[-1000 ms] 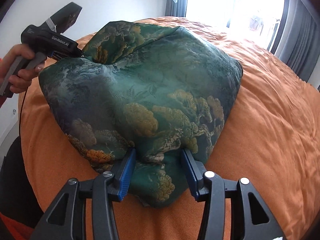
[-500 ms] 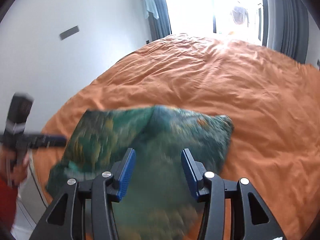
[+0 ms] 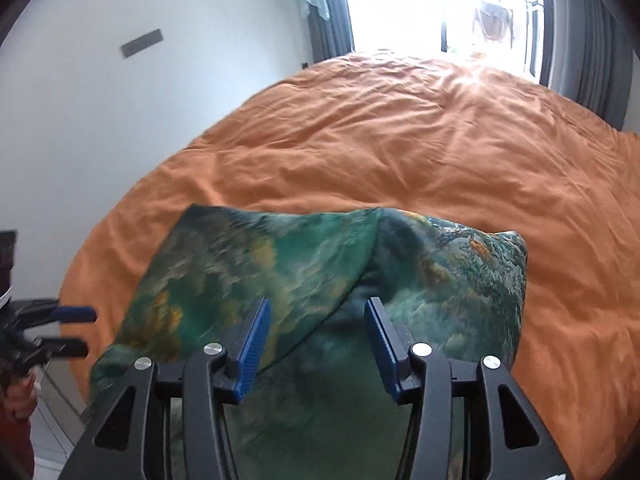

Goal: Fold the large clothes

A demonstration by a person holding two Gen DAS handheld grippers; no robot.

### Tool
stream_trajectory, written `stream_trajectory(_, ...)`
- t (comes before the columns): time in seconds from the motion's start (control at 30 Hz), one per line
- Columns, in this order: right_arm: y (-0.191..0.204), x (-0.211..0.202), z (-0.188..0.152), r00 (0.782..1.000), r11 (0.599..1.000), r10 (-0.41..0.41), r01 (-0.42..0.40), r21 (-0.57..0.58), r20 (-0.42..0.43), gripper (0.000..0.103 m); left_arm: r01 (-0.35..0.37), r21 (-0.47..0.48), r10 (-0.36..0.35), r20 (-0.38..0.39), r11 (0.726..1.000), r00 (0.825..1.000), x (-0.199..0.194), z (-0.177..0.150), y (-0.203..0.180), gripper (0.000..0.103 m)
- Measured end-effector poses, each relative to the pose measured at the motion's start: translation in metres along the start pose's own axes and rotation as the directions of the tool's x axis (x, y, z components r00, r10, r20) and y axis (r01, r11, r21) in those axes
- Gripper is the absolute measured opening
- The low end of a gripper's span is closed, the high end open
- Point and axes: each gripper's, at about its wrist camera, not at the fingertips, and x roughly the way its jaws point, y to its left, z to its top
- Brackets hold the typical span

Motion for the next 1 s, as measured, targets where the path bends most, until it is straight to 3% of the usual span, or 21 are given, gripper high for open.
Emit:
stream_trajectory(0.13,0.06,-0.022,-0.043,0.998,0.988,0.055,-0.05,-0.143,0.031,0.051,-0.039,-0.024,0.04,0.035,0.999,0.999,-0.003,-0.001,0.009,0.088)
stream_trajectory(0.23,0.095,0.01,-0.074,0.999,0.973,-0.052,0.054,-0.226,0.016,0.051,-0.075,-0.034,0.076,0.042,0.997,0.996,-0.005,-0.002,0.01,0.089)
stream_trajectory(0.33,0.098,0.044,-0.094,0.993,0.972,-0.119,0.116,-0.203,-0.005,0.051,-0.129,-0.015,0.129,0.059,0.992,0.99,-0.01,-0.005,0.006,0.094)
stream_trajectory(0.43,0.104,0.051,-0.103,0.986,0.958,-0.161,0.168,-0.234,0.048,0.051,-0.125,0.01,0.124,0.048,0.992,0.991,-0.01,-0.006,-0.001,0.094)
stream_trajectory(0.53,0.1,0.024,-0.101,0.987,0.97,-0.125,0.143,-0.196,0.099,0.051,-0.042,0.012,0.042,0.036,0.999,0.998,-0.006,-0.004,-0.008,0.095)
stream_trajectory(0.6,0.092,-0.008,-0.101,0.986,0.983,-0.086,0.107,-0.148,0.144,0.063,0.04,0.003,-0.04,0.026,0.999,0.999,-0.001,-0.001,-0.012,0.095)
stream_trajectory(0.67,0.081,-0.037,-0.108,0.982,0.991,-0.052,0.072,-0.108,0.182,0.069,0.093,-0.009,-0.092,0.025,0.996,0.995,0.006,0.005,-0.015,0.096)
stream_trajectory(0.8,0.053,-0.09,-0.138,0.969,0.999,-0.026,0.036,-0.038,0.246,0.07,0.144,-0.061,-0.144,0.002,0.988,0.99,0.028,0.024,-0.023,0.096)
stream_trajectory(0.87,0.044,-0.104,-0.151,0.966,0.998,-0.05,0.056,-0.017,0.252,0.07,0.124,-0.082,-0.127,-0.037,0.989,0.991,0.044,0.033,-0.028,0.096)
stream_trajectory(1.0,0.017,-0.111,-0.165,0.966,0.994,-0.107,0.102,0.033,0.236,0.07,0.011,-0.066,-0.02,-0.132,0.998,0.991,0.078,0.043,-0.03,0.096)
